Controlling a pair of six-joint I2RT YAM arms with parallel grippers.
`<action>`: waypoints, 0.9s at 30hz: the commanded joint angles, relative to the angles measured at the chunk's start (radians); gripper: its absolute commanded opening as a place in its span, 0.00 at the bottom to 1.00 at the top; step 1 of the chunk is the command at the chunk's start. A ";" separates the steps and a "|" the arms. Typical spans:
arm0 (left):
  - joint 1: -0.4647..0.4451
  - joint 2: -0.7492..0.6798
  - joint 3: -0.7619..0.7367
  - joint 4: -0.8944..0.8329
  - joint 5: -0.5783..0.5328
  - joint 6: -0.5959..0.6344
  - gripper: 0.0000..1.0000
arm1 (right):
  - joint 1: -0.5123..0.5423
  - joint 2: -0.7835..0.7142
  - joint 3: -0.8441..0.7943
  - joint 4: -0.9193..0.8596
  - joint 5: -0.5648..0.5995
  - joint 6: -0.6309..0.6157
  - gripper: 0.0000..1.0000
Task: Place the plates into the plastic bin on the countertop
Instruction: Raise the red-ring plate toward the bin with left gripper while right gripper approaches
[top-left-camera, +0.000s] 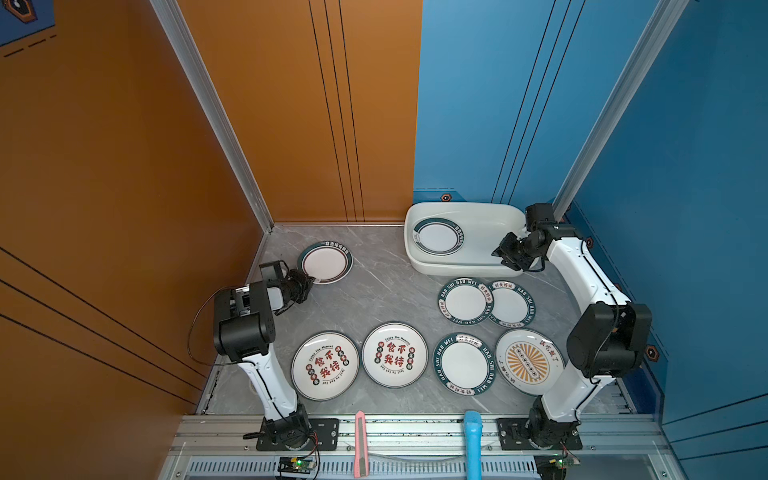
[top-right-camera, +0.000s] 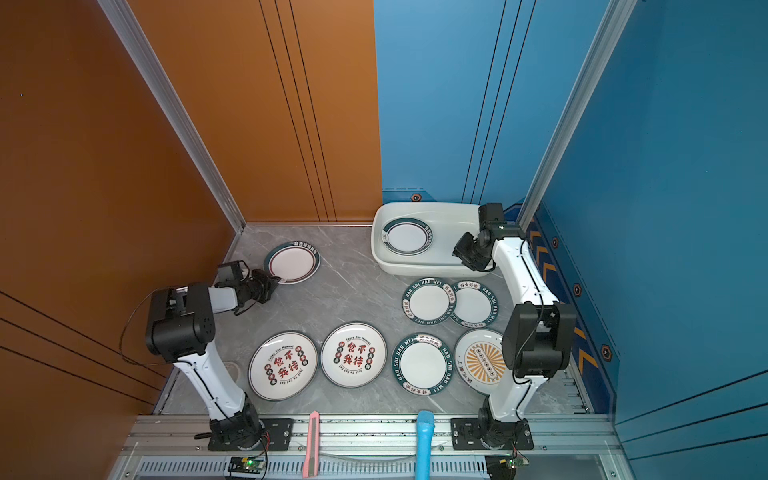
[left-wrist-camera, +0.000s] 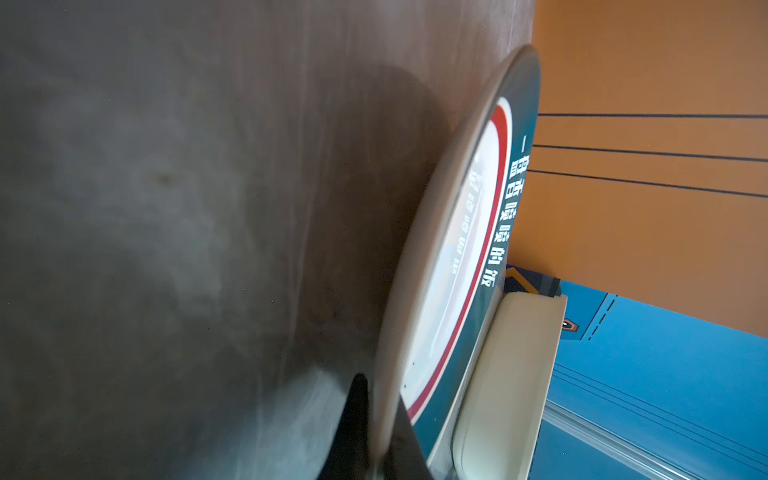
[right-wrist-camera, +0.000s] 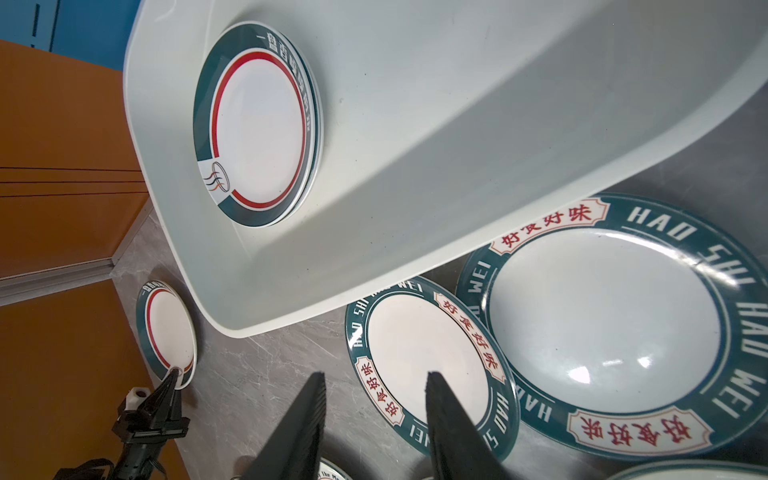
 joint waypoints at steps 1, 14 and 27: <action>0.008 -0.097 -0.037 0.042 0.105 -0.014 0.00 | 0.009 -0.032 0.004 0.037 -0.031 -0.016 0.42; -0.054 -0.412 -0.188 0.057 0.265 -0.107 0.00 | 0.122 0.074 0.093 0.234 -0.231 -0.018 0.64; -0.273 -0.550 -0.119 -0.255 0.214 0.071 0.00 | 0.254 0.272 0.339 0.233 -0.383 -0.026 0.81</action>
